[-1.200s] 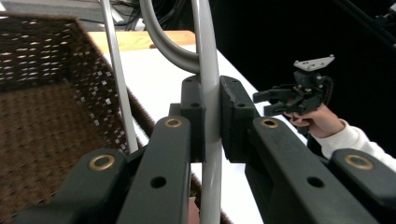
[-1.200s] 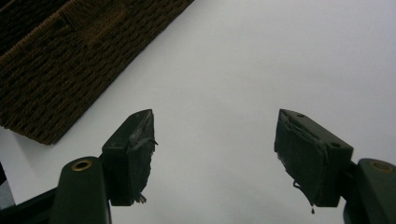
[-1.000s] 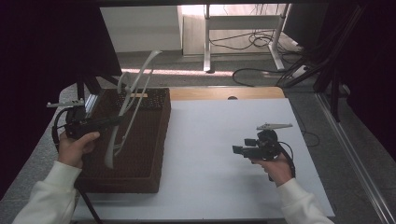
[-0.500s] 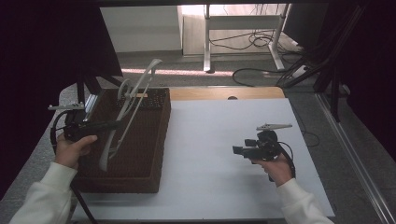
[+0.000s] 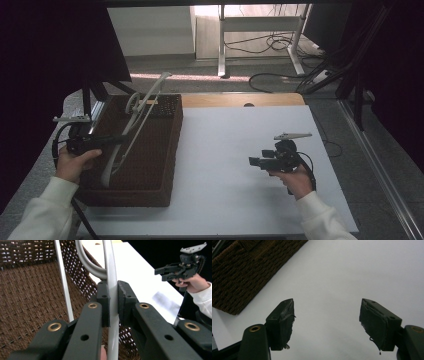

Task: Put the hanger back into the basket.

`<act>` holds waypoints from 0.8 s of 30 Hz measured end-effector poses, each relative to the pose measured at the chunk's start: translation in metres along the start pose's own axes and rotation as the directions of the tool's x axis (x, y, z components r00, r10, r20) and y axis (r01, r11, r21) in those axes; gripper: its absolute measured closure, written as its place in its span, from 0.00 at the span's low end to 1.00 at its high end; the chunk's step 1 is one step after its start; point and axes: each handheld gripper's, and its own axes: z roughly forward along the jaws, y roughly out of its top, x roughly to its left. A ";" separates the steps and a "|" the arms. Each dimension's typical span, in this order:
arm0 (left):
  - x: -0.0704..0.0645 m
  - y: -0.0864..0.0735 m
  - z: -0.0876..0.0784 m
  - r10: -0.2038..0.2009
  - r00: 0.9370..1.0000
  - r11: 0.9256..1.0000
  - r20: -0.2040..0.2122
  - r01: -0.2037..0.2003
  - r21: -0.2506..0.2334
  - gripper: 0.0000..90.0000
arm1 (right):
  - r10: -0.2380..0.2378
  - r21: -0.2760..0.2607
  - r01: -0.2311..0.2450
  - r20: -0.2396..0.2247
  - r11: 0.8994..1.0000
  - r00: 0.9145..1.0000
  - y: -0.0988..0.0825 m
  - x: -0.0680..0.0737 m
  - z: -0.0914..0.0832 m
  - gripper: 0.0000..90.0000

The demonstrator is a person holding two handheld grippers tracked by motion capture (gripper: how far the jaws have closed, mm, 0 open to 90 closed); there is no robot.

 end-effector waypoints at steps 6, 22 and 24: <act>0.003 -0.007 0.000 0.007 1.000 0.999 -0.001 -0.006 0.032 0.91 | 0.000 0.004 0.000 0.002 1.000 1.000 0.000 -0.001 0.000 0.32; 0.009 -0.020 0.004 0.029 1.000 0.994 -0.006 -0.028 0.105 0.91 | 0.001 0.016 -0.001 0.007 1.000 1.000 -0.001 -0.001 0.003 0.31; 0.008 -0.020 0.005 0.035 0.999 0.993 -0.005 -0.034 0.114 0.91 | 0.000 0.018 0.000 0.008 1.000 1.000 -0.001 -0.001 0.003 0.31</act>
